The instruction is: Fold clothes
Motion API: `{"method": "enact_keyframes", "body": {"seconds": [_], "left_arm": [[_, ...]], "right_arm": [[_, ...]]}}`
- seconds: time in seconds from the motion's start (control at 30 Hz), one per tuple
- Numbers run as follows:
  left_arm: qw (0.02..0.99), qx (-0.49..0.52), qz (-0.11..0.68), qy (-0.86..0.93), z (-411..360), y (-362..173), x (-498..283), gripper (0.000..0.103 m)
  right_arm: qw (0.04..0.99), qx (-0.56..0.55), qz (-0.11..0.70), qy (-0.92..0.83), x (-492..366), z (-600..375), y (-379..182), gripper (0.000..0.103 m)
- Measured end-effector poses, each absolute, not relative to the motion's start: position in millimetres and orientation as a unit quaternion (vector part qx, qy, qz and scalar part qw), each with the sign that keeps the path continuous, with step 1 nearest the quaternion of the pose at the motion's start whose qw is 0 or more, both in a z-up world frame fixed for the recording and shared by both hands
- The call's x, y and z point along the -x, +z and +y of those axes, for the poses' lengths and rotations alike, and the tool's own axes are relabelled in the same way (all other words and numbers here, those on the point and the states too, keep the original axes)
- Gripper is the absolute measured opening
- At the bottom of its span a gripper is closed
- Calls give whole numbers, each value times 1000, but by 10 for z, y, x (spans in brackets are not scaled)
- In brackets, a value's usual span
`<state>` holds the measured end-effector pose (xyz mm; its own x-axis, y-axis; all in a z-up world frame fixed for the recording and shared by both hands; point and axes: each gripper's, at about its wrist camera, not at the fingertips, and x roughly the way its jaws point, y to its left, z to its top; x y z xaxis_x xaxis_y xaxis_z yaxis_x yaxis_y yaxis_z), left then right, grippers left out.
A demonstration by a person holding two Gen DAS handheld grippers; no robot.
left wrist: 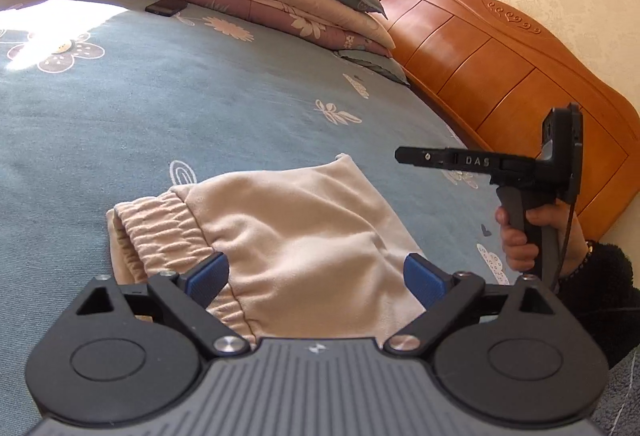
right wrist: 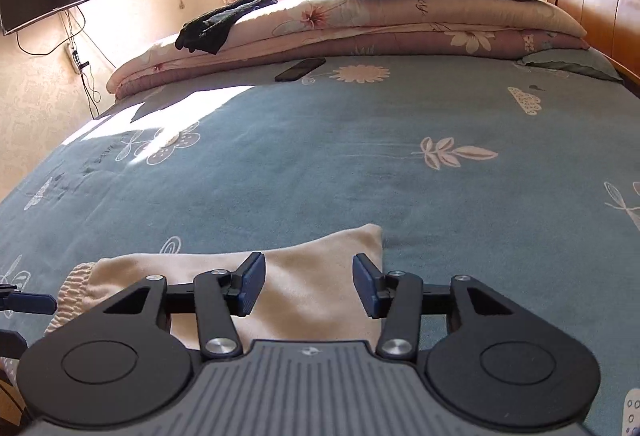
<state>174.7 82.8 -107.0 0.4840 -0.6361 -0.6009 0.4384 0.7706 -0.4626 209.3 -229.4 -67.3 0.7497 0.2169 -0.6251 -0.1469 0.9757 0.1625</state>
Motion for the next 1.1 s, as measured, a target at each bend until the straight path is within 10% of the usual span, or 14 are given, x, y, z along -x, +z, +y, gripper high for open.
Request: {"method": "enact_keyframes", "body": {"seconds": [0.23,0.57,0.93,1.0,1.1], "left_arm": [[831,185,365,-378,1131,-1315,-1719,98],[800,259,346,-415,1383,-1494,-1788,98],[803,269,357,-394,1346,-1438,-1793,98],[814,260,360,-375,1327,-1324,-1728,98],[836,237,349,-351,1322,-1125,-1593,98]], "right_arm": [[916,-8,392,88,-2780,-2187,-1056,22],[909,37,407,84,-2815,-2011,-1342,21],[904,19,422,60,-2693,-1985,-1298,40],[909,17,411,58,-2578,-1985,-1176,65],[920,16,387,63,-2265,-2031,-939,73]]}}
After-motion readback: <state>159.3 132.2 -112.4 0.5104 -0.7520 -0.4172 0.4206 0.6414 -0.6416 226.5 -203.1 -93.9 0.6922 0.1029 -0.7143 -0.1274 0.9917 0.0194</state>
